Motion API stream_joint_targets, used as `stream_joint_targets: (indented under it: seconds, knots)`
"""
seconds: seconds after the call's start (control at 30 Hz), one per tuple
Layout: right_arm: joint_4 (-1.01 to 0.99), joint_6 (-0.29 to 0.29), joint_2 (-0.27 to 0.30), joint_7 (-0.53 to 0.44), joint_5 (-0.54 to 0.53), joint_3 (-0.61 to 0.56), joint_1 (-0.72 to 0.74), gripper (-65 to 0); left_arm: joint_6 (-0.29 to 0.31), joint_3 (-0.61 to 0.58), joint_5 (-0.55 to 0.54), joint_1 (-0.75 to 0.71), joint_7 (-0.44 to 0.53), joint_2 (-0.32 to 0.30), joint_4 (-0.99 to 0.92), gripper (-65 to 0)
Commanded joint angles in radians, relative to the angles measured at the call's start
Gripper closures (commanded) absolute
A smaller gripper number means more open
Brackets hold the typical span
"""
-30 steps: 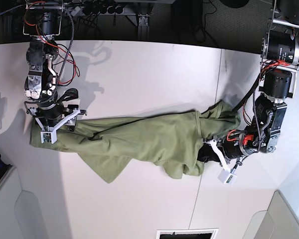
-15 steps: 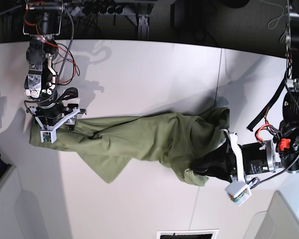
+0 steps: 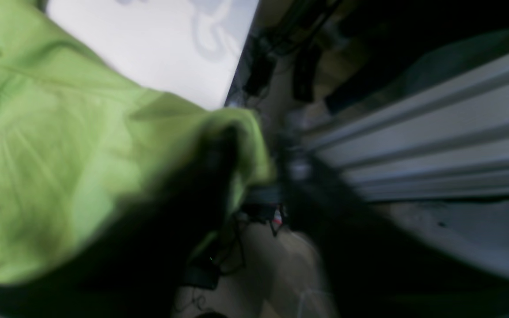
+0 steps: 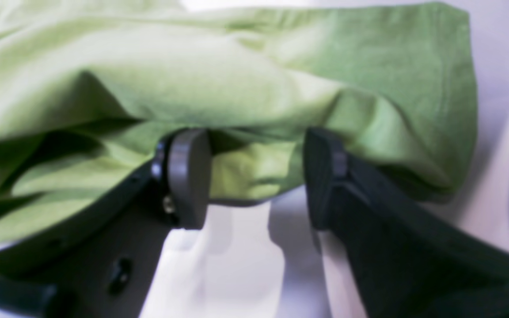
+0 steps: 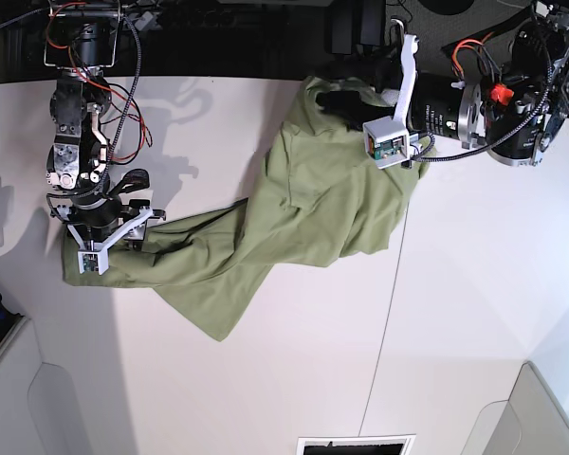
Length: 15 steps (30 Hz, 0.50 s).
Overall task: Layout the t-shirt on the table in an organized manner, then fold the t-shirt properly
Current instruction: 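Drag the held shirt end with the left gripper away from the right gripper, then move the right gripper along the shirt and pull its edge outward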
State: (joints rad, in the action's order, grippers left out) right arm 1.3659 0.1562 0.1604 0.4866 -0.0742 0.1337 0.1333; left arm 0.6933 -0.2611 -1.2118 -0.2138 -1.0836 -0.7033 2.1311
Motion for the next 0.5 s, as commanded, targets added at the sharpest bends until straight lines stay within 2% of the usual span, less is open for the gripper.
stream_joint_targets:
  seconds: [0.0,0.1,0.27,0.47]
  knots:
    - [0.016,-0.004,0.008,-0.016,-0.001,0.003,0.021,-33.4,0.005,0.007,0.011,0.009,0.040,-0.012,0.003,-32.1]
    - [0.016,-0.004,0.008,-0.005,-0.002,0.003,0.021,-33.4,0.005,0.013,0.089,0.031,0.079,-0.012,-0.001,-32.5]
    - [0.086,0.004,0.007,0.076,-0.062,0.003,0.016,-33.4,0.005,0.087,0.089,0.082,0.090,-0.011,-0.001,-32.5]
    - [0.246,0.163,-0.016,0.177,-0.237,0.001,-0.011,-33.4,0.005,0.198,0.091,0.142,0.110,-0.003,-0.005,-32.5]
